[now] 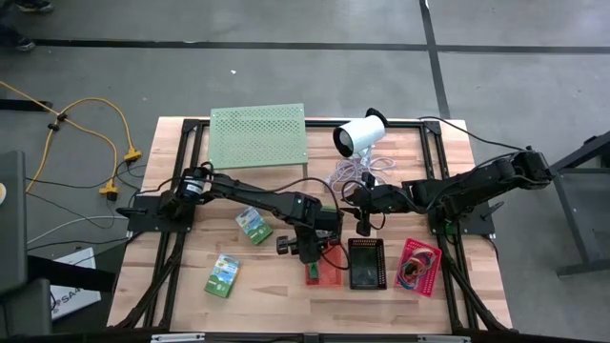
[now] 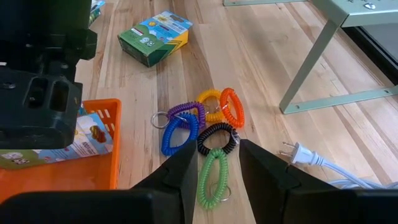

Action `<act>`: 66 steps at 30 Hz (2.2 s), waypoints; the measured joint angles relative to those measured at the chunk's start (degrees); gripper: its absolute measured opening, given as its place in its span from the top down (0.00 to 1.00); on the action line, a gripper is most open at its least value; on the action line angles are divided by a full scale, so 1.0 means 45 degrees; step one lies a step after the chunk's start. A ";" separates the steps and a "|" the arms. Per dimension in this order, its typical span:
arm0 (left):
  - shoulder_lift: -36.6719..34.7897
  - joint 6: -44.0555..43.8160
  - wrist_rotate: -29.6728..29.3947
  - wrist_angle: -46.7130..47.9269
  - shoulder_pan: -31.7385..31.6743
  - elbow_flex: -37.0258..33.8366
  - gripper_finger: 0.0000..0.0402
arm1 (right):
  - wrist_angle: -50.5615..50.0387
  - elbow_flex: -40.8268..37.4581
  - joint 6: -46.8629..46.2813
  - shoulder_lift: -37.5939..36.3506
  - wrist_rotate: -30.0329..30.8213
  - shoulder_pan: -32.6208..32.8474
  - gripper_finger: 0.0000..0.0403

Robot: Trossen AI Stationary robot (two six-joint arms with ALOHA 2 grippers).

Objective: Pick & Place Office Desk Supplies
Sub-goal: Put the right crayon box into the orange basket, then put the bottom crayon box into the orange basket

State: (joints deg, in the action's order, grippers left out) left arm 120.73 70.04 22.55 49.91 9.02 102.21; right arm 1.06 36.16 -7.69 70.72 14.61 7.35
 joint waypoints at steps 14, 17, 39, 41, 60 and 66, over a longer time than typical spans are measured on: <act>-0.0140 0.0146 0.0030 -0.0093 -0.0005 0.0004 0.53 | 0.0000 -0.0004 0.0001 0.0000 0.0000 0.0005 0.73; -0.0477 0.0151 0.0036 -0.0123 -0.0015 0.0022 0.53 | 0.0005 -0.0003 0.0000 0.0000 0.0000 0.0003 0.73; -0.1323 -0.5030 -0.2988 -0.0230 -0.0146 0.0019 0.53 | 0.0005 -0.0005 0.0002 0.0000 0.0000 0.0000 0.73; -0.1492 -0.6602 -0.3954 -0.0084 -0.0146 0.0019 0.53 | -0.0003 -0.0003 0.0002 0.0000 0.0000 0.0003 0.73; -0.1787 -1.1227 -0.3939 0.3063 -0.0383 0.0019 0.53 | 0.0000 -0.0001 0.0002 0.0000 0.0000 0.0005 0.73; -0.1793 -1.2267 -0.3554 0.4326 -0.0636 -0.0212 0.53 | 0.0000 -0.0005 0.0000 0.0000 0.0000 0.0005 0.73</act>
State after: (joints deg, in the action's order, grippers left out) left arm 112.66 14.84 6.55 69.38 6.15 101.26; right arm 1.06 36.14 -7.69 70.72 14.61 7.38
